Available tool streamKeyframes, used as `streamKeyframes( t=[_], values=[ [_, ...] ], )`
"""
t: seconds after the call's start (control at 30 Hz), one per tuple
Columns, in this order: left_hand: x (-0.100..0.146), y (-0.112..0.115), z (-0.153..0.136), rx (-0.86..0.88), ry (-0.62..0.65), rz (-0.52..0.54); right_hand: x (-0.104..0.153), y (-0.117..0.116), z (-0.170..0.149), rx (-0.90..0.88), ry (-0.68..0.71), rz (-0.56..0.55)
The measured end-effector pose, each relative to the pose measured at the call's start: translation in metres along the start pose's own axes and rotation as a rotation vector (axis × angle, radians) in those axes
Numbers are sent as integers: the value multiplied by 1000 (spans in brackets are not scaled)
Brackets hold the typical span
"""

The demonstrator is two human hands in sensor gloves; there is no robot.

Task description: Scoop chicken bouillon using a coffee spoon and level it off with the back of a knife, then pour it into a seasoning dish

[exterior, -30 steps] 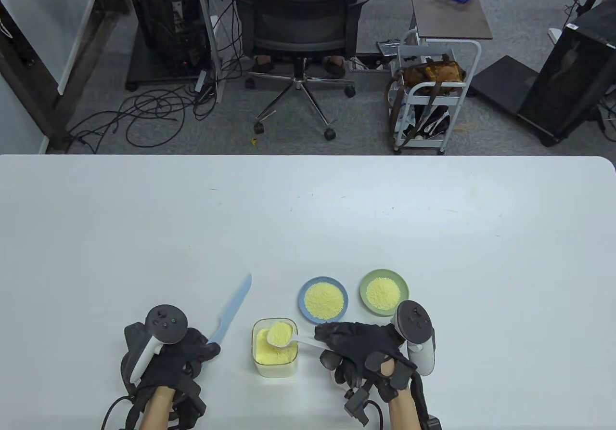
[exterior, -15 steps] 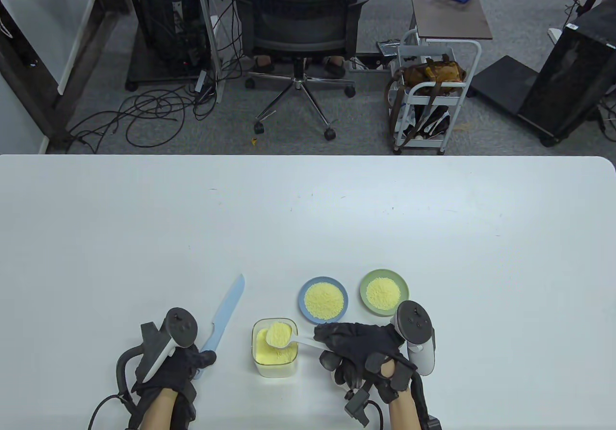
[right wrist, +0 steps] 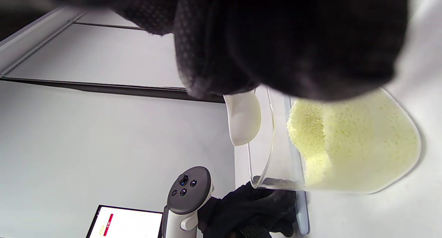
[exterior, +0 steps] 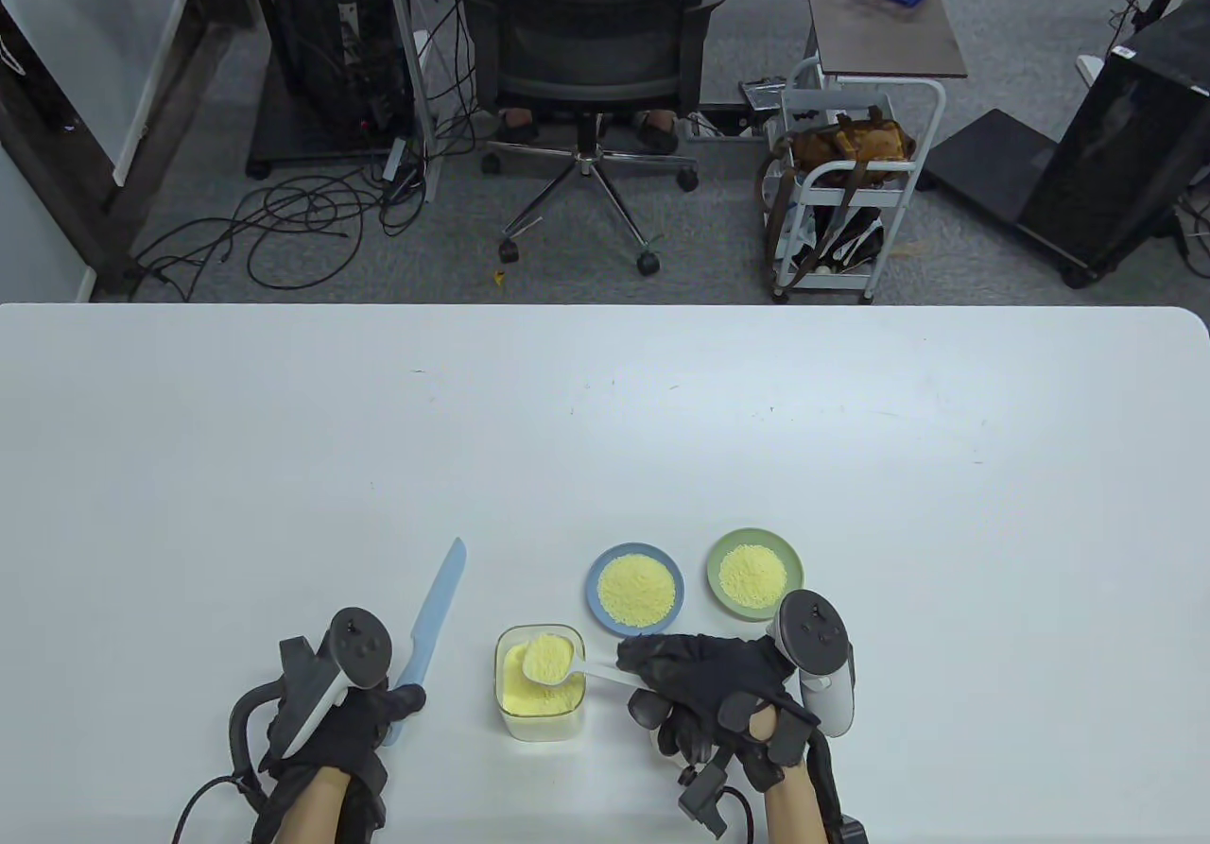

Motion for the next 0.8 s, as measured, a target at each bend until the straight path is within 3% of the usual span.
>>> streamKeyframes(
  t=[0.17, 0.33, 0.53, 0.8],
  values=[
    [10, -12, 5, 58, 62, 177, 1, 2, 2, -21, 26, 7],
    [13, -12, 6, 74, 99, 262, 5, 13, 6, -47, 59, -23],
    [8, -3, 6, 76, 111, 172, 18, 45, 0, -84, 54, -159],
    [4, 4, 4, 97, 105, 101, 48, 94, -18, -43, -43, -435]
  ],
)
Point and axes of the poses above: the tracker on the back of each hand, its own z axis roughly to the thumb side, its own x axis roughly from the fingertips to the wrist, y = z × x, the point moved 2 cm from there along -x, roughly from the wrist to the fingertips, and after that the axes turned 9 degrees about y, right-handed, at the moved point
